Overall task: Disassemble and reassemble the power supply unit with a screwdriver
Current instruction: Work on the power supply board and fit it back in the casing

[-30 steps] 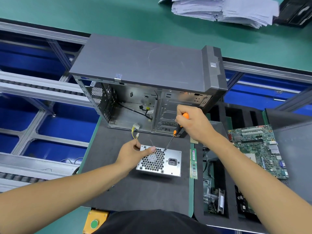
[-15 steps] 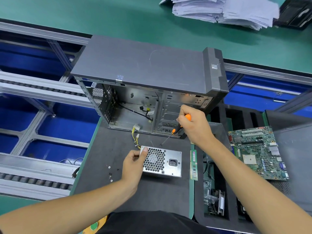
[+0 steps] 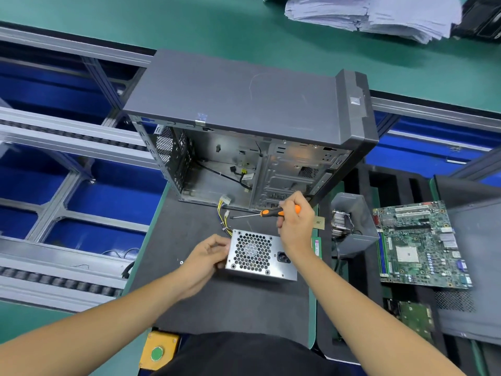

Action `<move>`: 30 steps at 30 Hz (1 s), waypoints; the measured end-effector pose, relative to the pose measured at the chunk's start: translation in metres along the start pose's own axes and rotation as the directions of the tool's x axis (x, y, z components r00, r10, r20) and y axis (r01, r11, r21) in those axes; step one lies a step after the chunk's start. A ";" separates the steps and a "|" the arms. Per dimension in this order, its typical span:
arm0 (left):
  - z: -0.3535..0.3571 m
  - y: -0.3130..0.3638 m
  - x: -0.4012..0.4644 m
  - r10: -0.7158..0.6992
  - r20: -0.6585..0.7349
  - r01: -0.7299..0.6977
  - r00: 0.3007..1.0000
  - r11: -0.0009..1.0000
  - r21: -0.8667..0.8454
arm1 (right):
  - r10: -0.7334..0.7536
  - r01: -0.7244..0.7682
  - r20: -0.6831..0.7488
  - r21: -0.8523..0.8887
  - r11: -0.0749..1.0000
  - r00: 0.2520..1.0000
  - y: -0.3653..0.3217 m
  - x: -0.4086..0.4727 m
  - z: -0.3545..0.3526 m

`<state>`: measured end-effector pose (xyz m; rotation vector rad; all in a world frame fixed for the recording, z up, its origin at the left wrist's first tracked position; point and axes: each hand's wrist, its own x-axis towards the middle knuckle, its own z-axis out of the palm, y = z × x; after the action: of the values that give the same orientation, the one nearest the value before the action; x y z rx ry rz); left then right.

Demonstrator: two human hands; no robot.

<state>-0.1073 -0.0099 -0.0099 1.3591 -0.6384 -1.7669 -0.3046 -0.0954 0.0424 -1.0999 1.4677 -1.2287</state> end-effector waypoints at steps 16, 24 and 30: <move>-0.029 0.005 0.030 -0.026 0.238 -0.031 0.971 0.972 0.232 | -0.059 0.059 -0.017 -0.006 0.998 0.998 0.011 -0.002 0.006; -0.015 0.033 0.043 -0.119 0.441 -0.060 0.890 0.927 0.371 | -0.067 0.067 -0.027 -0.010 0.998 0.997 0.013 -0.001 0.005; -0.012 0.041 0.037 -0.191 0.453 0.031 0.871 0.941 0.336 | -0.080 0.079 -0.054 -0.027 0.997 0.995 0.015 0.003 0.005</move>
<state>-0.0881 -0.0622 -0.0017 1.1761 -1.1817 -2.1944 -0.3012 -0.0977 0.0270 -1.1593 1.4964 -1.3085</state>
